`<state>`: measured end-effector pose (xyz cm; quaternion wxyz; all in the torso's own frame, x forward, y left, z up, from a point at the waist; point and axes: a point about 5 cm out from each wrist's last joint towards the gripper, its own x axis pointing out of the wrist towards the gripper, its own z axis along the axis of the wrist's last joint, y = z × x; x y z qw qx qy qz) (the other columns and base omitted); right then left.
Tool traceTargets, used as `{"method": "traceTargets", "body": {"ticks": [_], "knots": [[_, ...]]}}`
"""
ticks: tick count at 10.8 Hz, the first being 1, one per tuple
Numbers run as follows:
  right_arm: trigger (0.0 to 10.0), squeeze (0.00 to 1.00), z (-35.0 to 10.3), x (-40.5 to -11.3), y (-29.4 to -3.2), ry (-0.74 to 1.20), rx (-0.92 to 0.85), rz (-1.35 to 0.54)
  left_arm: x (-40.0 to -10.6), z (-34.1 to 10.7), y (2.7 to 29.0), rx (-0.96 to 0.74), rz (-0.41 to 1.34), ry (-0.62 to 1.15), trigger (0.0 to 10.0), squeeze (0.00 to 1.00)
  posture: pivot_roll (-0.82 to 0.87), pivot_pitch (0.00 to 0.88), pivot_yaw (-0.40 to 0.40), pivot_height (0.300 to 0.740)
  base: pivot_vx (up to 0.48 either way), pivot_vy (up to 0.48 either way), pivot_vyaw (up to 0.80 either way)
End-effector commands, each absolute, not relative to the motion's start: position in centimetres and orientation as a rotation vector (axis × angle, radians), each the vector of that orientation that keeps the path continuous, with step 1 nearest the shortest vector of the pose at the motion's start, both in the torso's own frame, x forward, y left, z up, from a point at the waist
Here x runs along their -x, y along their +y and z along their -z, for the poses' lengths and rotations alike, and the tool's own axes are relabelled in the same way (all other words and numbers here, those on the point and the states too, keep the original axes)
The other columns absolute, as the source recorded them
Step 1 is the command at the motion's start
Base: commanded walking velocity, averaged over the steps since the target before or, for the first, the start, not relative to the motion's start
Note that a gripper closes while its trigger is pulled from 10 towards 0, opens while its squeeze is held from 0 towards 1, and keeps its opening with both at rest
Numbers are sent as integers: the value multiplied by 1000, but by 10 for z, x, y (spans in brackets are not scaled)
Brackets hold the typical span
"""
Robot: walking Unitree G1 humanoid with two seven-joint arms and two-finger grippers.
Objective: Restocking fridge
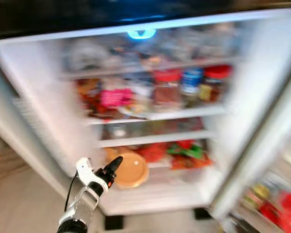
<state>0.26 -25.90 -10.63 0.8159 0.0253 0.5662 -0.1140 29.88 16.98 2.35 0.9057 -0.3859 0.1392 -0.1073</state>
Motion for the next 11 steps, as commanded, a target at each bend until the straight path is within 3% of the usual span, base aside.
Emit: {"method": "traceTargets", "body": {"ticks": [1, 11], "knots": [[10000, 0, 104, -9, -265, 1188, -44, 252, -298, -25, 174, 788, 204, 268, 10000, 0, -133, 13, 41, 655, 0, 0, 0], [10000, 0, 104, -8, -265, 1176, -56, 260, -299, -31, 181, 799, 180, 228, 10000, 0, -128, 56, 41, 655, 0, 0, 0]]}}
